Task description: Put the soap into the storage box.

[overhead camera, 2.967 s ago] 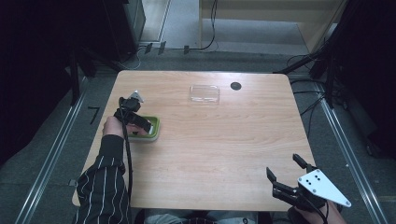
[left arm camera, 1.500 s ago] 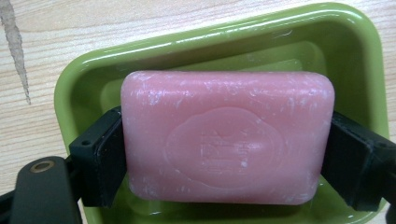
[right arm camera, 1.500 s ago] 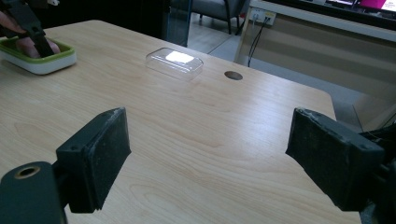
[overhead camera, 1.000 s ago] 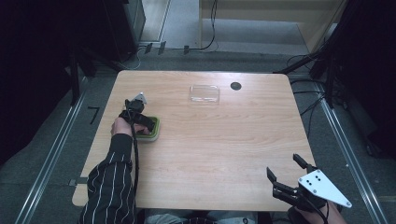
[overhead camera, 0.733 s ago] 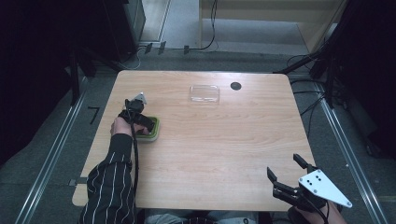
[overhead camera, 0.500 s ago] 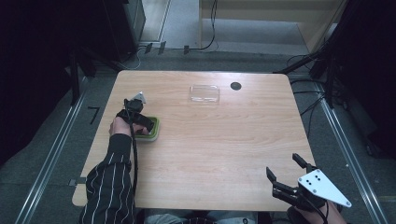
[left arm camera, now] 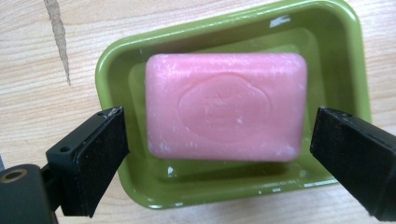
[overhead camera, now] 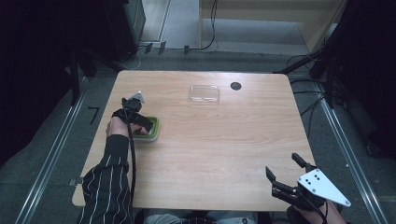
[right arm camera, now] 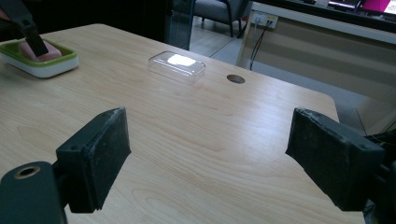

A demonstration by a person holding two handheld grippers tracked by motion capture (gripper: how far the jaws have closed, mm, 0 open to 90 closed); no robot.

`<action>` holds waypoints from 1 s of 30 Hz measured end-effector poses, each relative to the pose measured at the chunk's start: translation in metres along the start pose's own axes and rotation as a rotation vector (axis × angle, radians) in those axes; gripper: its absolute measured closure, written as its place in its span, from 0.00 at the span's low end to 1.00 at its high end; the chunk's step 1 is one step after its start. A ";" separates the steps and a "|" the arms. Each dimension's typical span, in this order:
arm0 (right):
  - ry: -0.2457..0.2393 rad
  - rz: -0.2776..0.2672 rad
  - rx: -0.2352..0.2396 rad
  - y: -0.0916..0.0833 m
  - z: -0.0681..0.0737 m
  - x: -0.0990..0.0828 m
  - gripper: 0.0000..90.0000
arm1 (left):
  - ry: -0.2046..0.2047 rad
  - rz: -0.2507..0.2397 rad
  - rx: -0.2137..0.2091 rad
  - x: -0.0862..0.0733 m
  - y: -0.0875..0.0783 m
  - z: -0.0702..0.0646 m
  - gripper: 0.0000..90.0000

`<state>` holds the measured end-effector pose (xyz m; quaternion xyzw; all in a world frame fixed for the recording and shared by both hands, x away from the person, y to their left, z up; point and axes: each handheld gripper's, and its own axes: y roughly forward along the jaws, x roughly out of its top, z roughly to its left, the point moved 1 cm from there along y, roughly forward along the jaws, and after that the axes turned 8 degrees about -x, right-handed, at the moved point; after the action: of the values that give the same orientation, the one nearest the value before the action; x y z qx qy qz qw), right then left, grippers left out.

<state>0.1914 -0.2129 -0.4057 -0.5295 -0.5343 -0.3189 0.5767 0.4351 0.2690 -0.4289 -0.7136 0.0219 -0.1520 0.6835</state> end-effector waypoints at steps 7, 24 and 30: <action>-0.005 0.002 0.000 0.001 0.002 0.001 0.15 | 0.019 -0.011 -0.001 -0.007 -0.009 -0.005 0.03; -0.002 0.002 -0.002 0.000 0.001 0.000 0.15 | 0.061 0.029 -0.010 -0.037 -0.018 -0.012 0.02; -0.002 0.003 -0.003 0.000 0.001 0.000 0.15 | 0.072 0.041 -0.008 -0.050 -0.018 -0.016 0.02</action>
<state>0.1908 -0.2117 -0.4054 -0.5315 -0.5334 -0.3185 0.5759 0.3804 0.2664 -0.4204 -0.7097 0.0618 -0.1631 0.6826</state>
